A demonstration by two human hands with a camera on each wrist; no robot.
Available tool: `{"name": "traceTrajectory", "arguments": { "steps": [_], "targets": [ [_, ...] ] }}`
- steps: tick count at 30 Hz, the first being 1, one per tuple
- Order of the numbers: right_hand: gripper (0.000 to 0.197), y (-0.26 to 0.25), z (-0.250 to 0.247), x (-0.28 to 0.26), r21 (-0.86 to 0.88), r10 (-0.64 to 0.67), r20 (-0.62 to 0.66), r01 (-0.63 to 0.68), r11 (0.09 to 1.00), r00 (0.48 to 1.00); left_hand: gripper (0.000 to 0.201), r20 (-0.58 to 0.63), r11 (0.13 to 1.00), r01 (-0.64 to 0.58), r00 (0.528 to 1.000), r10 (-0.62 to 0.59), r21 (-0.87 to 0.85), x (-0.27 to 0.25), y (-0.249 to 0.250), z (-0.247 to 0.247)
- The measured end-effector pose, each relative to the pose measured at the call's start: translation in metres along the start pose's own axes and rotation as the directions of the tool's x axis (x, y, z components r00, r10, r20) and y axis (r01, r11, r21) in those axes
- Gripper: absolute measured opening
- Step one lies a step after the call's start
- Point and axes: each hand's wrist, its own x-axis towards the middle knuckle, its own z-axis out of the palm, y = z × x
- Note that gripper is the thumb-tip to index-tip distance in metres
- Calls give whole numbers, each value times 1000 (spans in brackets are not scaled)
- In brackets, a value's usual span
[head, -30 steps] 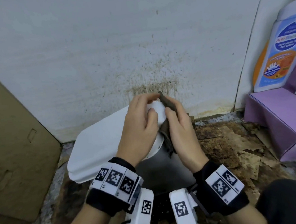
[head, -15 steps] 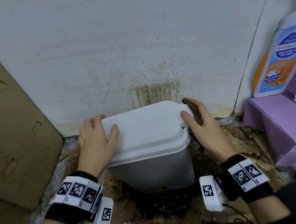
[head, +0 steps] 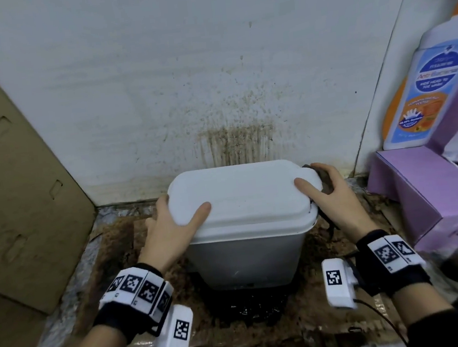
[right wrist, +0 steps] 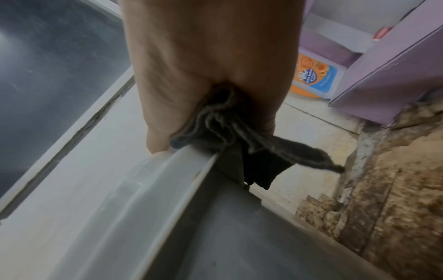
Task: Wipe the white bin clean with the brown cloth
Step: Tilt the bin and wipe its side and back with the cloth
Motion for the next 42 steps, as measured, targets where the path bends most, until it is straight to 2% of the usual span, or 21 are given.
{"name": "traceTrajectory", "arguments": {
  "steps": [3, 6, 11, 15, 20, 26, 31, 34, 36, 37, 40, 42],
  "targets": [
    [60, 4, 0, -7, 53, 15, -39, -13, 998, 999, 116, -5, 1000, -8, 1000, 8, -18, 9, -2, -1],
    [60, 4, 11, -27, 95, 35, -133, -22, 995, 990, 121, 29, 999, -42, 999, 43, -25, 24, -2, -9],
    [67, -14, 41, -74, 165, 79, -347, -22, 986, 935, 105, 40, 982, -179, 983, 181, -55, 44, 9, -21],
    [76, -20, 64, -96, 210, 90, -368, -11, 978, 926, 92, 42, 968, -228, 972, 233, -105, 55, 7, -26],
    [67, -14, 62, -91, 195, 126, -369, -56, 979, 921, 88, -10, 960, -248, 968, 249, -129, 60, 1, -11],
    [29, -2, 38, -63, 267, 117, -394, -8, 964, 912, 112, -76, 977, -142, 988, 131, -160, 62, -4, 2],
    [32, 11, 16, -35, 261, 139, -413, -29, 965, 900, 108, -212, 986, -32, 977, -3, -162, 37, 0, 19],
    [39, -2, 4, -3, 183, 83, -277, -32, 983, 957, 101, -265, 967, -14, 963, -56, -256, 9, 12, 35],
    [44, -15, 0, 21, 71, 7, -79, -2, 997, 997, 101, -275, 935, -118, 961, 23, -335, -6, 14, 47],
    [44, -21, -1, 29, 21, -20, 37, 19, 1000, 999, 102, -271, 913, -164, 961, 61, -374, -11, 13, 54],
    [39, -30, 0, 39, -101, -10, 350, 48, 994, 937, 106, -205, 849, -181, 975, 88, -496, -20, 11, 73],
    [42, -31, 2, 39, -164, 25, 455, 56, 985, 890, 107, -178, 841, -154, 982, 70, -519, -26, 15, 82]
  ]
}}
